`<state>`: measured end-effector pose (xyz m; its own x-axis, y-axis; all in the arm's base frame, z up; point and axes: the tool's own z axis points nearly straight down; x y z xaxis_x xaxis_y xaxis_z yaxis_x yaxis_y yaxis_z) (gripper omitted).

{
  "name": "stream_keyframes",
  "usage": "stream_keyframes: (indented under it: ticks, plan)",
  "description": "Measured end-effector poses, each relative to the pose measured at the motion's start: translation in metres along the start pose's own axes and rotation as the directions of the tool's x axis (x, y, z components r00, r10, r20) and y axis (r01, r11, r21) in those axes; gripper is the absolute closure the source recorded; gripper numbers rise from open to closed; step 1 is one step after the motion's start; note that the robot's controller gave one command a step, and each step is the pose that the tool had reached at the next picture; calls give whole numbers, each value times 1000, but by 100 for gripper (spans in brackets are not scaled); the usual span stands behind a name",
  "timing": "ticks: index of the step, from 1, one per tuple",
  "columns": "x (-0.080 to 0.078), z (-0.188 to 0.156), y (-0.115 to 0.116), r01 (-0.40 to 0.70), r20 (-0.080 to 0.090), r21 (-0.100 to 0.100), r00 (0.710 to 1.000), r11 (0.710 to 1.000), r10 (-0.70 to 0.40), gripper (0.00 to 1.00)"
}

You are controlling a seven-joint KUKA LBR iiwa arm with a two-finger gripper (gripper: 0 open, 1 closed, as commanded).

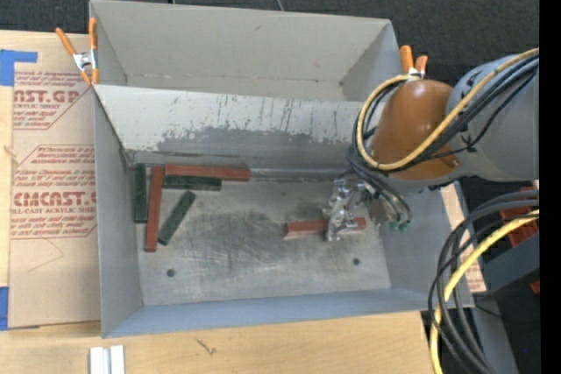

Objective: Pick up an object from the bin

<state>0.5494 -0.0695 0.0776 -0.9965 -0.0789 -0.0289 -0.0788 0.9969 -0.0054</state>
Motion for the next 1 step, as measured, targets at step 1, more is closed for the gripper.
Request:
stream_keyframes:
  ticks: [1]
  plan:
    - [0, 0, 0, 0, 0, 0, 1000, 1000, 0, 100]
